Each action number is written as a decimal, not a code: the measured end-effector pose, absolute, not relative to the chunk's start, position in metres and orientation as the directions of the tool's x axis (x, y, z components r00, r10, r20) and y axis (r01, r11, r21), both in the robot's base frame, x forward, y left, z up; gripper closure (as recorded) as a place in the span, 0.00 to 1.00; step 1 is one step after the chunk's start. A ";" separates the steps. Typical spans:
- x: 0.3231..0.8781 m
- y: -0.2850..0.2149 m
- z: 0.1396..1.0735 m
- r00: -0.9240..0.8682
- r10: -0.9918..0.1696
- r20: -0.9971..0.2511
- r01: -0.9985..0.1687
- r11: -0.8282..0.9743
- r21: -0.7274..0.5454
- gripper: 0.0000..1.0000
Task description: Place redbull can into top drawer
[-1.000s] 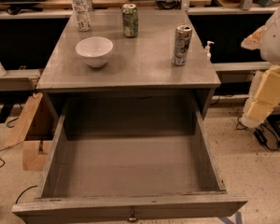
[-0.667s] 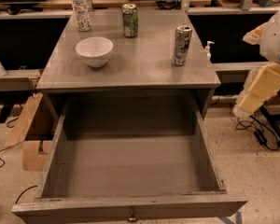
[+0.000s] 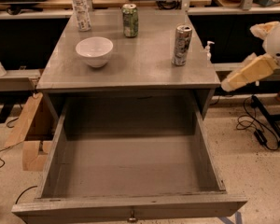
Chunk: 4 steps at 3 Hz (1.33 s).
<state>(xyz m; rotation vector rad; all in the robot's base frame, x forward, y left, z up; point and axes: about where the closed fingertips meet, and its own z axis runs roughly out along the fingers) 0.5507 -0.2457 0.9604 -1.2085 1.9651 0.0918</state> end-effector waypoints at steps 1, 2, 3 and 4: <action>0.603 -0.241 0.965 -0.141 -0.542 -0.829 -0.712 0.637 -0.295 0.00; 0.653 -0.236 0.976 -0.033 -0.371 -0.928 -0.650 0.713 -0.262 0.00; 0.667 -0.233 0.979 -0.012 -0.338 -0.941 -0.624 0.738 -0.257 0.00; 0.672 -0.230 0.978 -0.011 -0.333 -0.943 -0.627 0.737 -0.253 0.00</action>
Offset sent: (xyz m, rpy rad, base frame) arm 0.1656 -0.0037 0.0387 0.6523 -0.4851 -0.1426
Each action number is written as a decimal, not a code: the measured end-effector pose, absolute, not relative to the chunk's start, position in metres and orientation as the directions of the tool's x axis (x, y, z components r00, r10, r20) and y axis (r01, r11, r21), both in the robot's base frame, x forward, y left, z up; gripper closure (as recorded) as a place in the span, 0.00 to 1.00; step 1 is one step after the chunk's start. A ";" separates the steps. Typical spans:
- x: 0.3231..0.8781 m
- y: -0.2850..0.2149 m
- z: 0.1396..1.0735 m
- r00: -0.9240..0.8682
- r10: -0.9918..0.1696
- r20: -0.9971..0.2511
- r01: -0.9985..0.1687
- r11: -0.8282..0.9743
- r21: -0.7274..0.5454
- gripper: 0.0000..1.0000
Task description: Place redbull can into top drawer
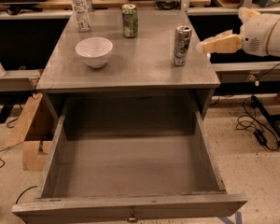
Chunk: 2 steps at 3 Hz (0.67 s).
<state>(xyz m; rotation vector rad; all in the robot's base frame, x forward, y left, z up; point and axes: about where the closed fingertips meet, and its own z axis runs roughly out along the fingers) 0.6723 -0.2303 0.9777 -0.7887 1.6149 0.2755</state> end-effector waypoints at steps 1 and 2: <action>0.689 -0.222 0.973 -0.003 -0.309 -0.951 -0.632 0.738 -0.238 0.00; 0.720 -0.206 0.968 0.015 -0.256 -0.966 -0.636 0.744 -0.207 0.00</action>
Offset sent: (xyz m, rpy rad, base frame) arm 0.0876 0.0368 -0.0185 0.1509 -0.0426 0.0196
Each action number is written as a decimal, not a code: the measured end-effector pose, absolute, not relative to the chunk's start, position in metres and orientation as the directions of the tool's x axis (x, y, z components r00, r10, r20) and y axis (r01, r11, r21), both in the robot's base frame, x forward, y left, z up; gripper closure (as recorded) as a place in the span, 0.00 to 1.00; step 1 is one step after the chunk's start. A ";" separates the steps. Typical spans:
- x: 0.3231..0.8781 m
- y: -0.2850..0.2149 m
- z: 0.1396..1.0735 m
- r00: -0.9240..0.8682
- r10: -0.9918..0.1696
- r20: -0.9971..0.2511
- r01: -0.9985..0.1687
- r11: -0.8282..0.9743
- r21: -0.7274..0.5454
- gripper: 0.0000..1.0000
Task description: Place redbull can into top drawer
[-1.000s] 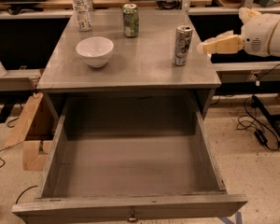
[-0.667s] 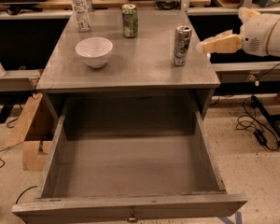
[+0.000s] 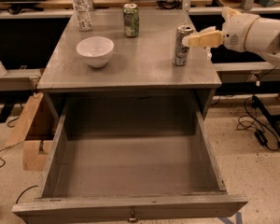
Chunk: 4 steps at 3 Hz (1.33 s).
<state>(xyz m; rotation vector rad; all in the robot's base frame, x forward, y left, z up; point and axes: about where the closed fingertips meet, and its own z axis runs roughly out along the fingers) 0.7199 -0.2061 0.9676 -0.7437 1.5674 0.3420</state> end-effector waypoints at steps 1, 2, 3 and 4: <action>0.742 -0.190 0.951 0.011 -0.222 -0.975 -0.644 0.745 -0.177 0.00; 0.750 -0.179 0.934 -0.007 -0.179 -0.984 -0.651 0.748 -0.131 0.00; 0.756 -0.162 0.911 -0.035 -0.114 -0.993 -0.670 0.740 -0.061 0.03; 0.759 -0.151 0.906 -0.031 -0.077 -0.997 -0.683 0.730 -0.035 0.24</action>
Offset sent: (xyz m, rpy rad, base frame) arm 0.0386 0.0344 -0.0567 0.1373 0.0548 0.0115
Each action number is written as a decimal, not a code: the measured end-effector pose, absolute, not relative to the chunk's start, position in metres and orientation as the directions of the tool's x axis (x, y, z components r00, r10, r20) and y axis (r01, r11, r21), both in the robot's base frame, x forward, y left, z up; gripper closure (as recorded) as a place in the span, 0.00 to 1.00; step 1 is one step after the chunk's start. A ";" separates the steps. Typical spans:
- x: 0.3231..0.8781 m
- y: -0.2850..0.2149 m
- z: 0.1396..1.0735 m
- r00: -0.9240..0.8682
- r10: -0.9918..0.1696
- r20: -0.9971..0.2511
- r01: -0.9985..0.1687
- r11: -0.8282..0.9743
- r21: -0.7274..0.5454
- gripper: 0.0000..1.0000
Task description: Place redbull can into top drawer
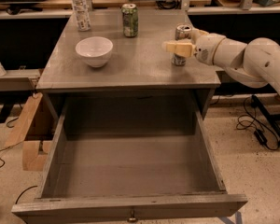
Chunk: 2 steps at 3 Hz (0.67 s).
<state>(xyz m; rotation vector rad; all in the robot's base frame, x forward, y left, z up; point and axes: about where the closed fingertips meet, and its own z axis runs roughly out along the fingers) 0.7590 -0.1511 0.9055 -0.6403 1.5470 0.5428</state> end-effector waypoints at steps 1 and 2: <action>0.768 -0.137 0.907 -0.009 -0.058 -0.998 -0.701 0.712 -0.035 0.48; 0.767 -0.126 0.915 0.016 -0.069 -0.997 -0.721 0.690 -0.060 0.79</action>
Offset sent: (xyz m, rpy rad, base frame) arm 0.0137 0.0245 0.0119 0.0010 -0.0580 0.0620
